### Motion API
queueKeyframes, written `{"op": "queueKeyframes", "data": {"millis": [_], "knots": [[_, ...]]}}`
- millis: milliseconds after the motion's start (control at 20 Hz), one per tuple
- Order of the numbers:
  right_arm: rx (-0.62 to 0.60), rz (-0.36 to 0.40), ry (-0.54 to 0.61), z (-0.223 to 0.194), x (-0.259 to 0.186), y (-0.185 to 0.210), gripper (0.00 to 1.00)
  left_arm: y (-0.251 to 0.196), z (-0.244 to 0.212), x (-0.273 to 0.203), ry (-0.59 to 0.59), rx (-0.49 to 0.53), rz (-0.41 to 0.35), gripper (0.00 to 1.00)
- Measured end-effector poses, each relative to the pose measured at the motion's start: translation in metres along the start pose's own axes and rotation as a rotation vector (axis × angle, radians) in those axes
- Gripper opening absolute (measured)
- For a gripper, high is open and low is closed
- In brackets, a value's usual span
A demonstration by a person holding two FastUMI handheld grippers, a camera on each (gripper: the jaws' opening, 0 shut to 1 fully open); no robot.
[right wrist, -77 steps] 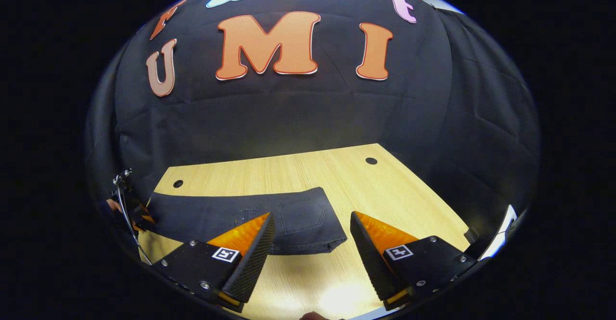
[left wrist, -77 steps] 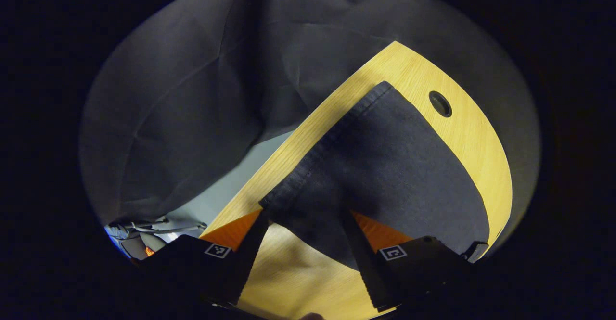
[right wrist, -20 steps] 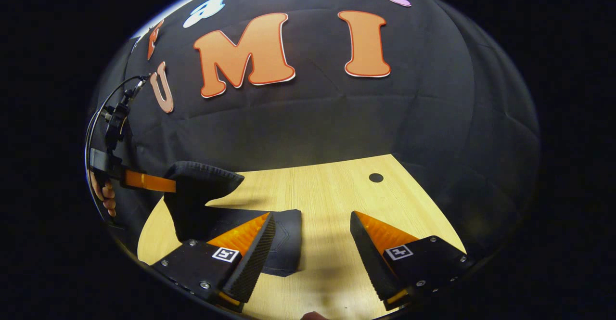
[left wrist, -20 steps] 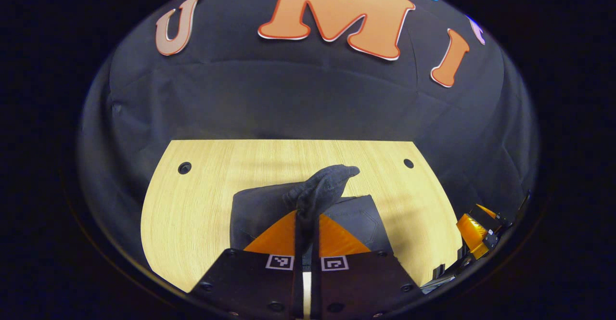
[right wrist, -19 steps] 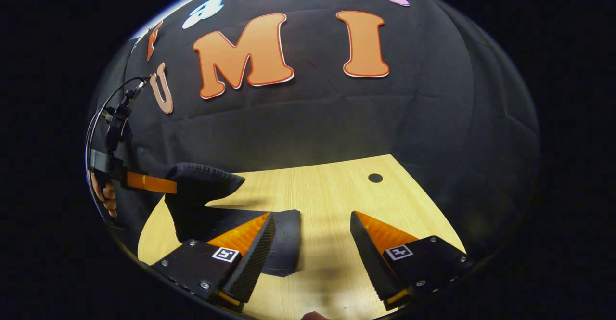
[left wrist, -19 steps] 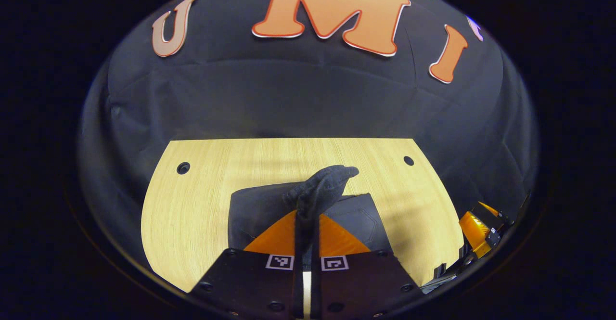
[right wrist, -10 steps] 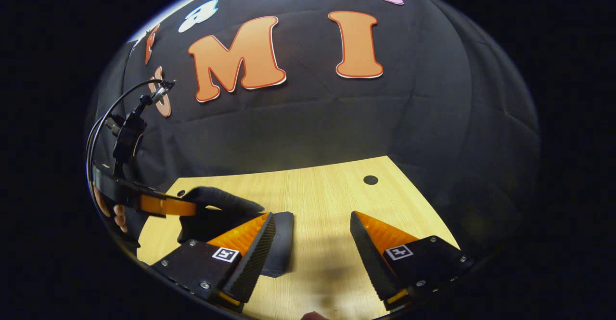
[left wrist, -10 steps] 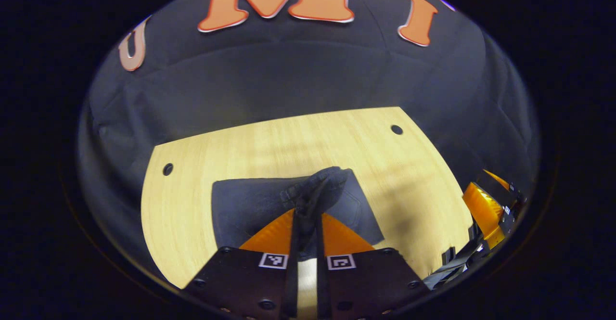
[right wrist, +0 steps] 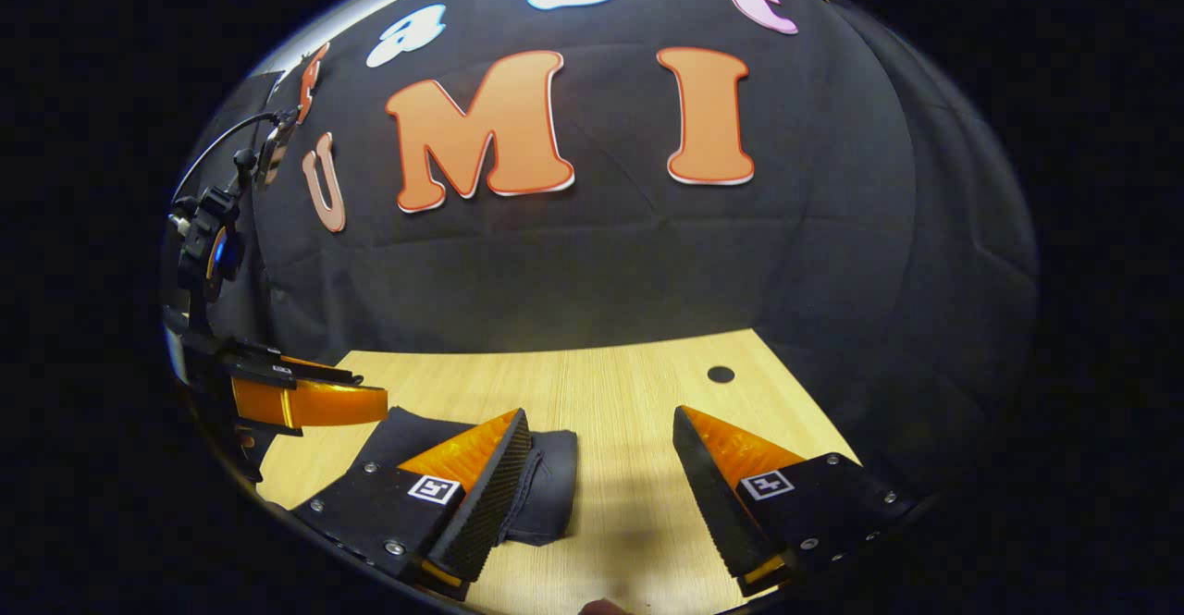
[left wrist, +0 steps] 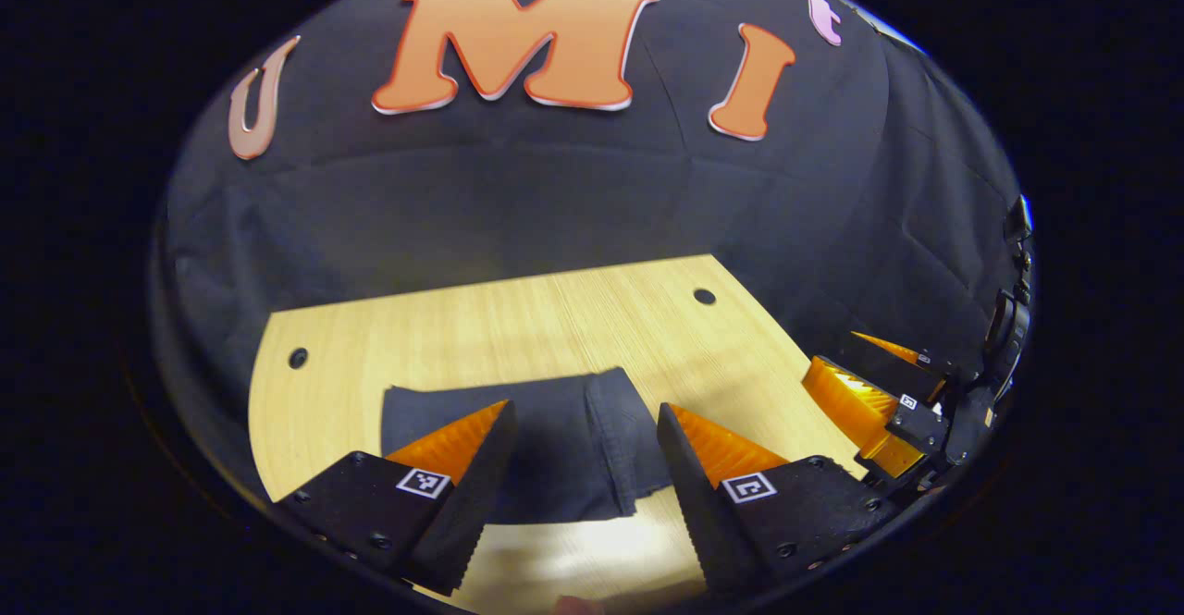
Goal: Grasp the waist and the cuffs of the jeans and fold them to make the two legs overlap; first hold the waist and fold one-third of the jeans toward the cuffs, then hold the cuffs and fold the remaining one-third in the same direction to finish folding.
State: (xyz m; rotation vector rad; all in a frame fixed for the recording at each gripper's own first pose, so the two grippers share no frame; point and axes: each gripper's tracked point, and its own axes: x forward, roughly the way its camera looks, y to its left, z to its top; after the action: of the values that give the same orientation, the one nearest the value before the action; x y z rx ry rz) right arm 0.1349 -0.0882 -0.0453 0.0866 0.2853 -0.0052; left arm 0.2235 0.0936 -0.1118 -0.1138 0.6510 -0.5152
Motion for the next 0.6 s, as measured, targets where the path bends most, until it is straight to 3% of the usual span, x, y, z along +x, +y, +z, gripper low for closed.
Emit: {"op": "queueKeyframes", "data": {"millis": [150, 350, 600], "knots": [[-0.039, 0.01, -0.093, 0.028, -0.009, 0.021, 0.94, 0.024, 0.023, -0.022, -0.156, -0.003, 0.066, 0.98], [-0.077, 0.041, -0.226, 0.062, -0.019, 0.052, 0.95, 0.049, 0.034, -0.057, -0.4, 0.029, 0.19, 0.99], [-0.133, 0.101, -0.32, 0.074, -0.032, 0.092, 0.96, 0.054, 0.04, -0.097, -0.577, -0.013, 0.272, 0.99]]}}
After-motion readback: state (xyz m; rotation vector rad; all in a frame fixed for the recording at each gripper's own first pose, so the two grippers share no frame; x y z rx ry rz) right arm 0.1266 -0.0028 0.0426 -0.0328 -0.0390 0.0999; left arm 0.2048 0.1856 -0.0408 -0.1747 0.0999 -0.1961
